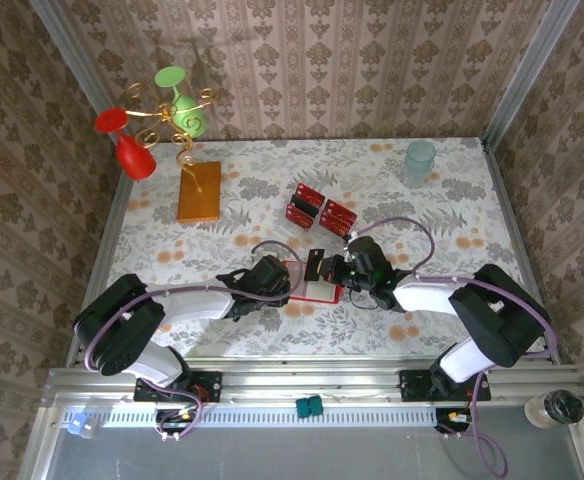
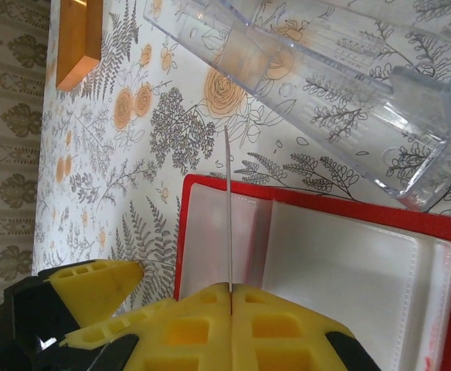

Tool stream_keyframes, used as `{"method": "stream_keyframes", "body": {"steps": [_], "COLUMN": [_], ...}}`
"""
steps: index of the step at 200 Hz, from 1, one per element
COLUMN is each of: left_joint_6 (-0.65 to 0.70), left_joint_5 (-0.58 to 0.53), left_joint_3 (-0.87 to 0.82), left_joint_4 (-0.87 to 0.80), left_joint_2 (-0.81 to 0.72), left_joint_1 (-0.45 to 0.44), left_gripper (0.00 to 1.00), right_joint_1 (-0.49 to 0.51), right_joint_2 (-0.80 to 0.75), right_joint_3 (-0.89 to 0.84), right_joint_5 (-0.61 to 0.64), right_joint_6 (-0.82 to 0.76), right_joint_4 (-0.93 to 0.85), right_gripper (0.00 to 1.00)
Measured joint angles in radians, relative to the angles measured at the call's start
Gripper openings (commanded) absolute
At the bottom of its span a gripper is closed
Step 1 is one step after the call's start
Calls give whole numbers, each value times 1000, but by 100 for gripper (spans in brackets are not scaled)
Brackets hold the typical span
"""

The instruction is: Put the credit cards into the card holder

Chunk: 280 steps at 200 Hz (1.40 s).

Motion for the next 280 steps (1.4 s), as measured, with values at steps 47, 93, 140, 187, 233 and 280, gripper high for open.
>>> {"method": "stream_keyframes", "body": {"steps": [47, 93, 140, 187, 233, 280], "left_joint_6": [0, 0, 0, 0, 0, 0], "left_joint_5": [-2, -2, -2, -2, -2, -3], "left_joint_3": [0, 0, 0, 0, 0, 0], "left_joint_4": [0, 0, 0, 0, 0, 0], "left_joint_2": [0, 0, 0, 0, 0, 0], "left_joint_1": [0, 0, -1, -1, -1, -1], "left_gripper": [68, 68, 68, 68, 68, 68], "right_joint_1": [6, 6, 6, 6, 6, 6], "right_joint_2": [12, 12, 30, 50, 54, 53], "right_joint_3": [-32, -51, -64, -68, -82, -88], "right_joint_5": [22, 28, 31, 29, 26, 26], "right_joint_6": [15, 28, 47, 68, 80, 82], "right_joint_4": [40, 62, 103, 136, 168, 174], "right_gripper": [0, 0, 0, 0, 0, 0]}}
